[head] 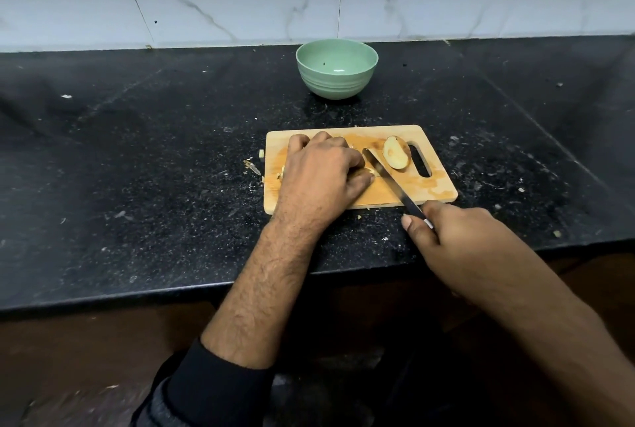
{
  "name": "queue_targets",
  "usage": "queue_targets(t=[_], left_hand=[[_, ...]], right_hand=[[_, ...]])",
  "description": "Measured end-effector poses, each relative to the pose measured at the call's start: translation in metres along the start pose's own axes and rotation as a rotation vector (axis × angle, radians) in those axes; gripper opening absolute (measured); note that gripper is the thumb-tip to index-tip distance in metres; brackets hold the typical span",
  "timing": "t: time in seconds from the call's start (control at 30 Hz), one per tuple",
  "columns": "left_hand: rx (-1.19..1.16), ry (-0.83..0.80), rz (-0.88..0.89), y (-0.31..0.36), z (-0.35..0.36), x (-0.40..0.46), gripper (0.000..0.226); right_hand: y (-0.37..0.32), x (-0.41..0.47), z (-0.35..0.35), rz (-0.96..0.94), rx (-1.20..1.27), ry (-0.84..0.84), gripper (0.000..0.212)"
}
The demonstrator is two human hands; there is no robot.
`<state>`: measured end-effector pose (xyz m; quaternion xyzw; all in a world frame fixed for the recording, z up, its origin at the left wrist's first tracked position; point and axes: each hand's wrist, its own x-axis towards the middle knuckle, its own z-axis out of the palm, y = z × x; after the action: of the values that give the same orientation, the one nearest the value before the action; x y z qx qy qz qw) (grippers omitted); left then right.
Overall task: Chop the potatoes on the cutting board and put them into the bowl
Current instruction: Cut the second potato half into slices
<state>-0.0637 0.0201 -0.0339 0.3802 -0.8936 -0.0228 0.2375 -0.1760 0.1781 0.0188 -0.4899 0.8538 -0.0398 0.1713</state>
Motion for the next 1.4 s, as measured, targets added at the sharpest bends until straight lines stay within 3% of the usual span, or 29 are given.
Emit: queue_targets(t=[0.3, 0.7, 0.87, 1.1, 1.4], left_hand=[[0.012, 0.011, 0.002, 0.001, -0.002, -0.004, 0.039], [-0.253, 0.091, -0.157, 0.000, -0.005, -0.010, 0.049], [-0.305, 0.068, -0.192, -0.002, -0.007, -0.009, 0.036], [-0.392, -0.006, -0.222, -0.008, -0.004, -0.012, 0.023], [-0.330, -0.007, -0.167, -0.006, -0.002, -0.012, 0.020]], right_hand=[[-0.002, -0.006, 0.003, 0.016, 0.023, 0.031, 0.036], [0.008, -0.038, 0.004, 0.078, -0.047, -0.039, 0.033], [-0.008, -0.032, 0.003, 0.083, 0.059, -0.115, 0.036], [-0.026, -0.025, 0.008, 0.048, 0.043, -0.095, 0.042], [-0.026, -0.032, 0.020, 0.038, 0.035, -0.102, 0.039]])
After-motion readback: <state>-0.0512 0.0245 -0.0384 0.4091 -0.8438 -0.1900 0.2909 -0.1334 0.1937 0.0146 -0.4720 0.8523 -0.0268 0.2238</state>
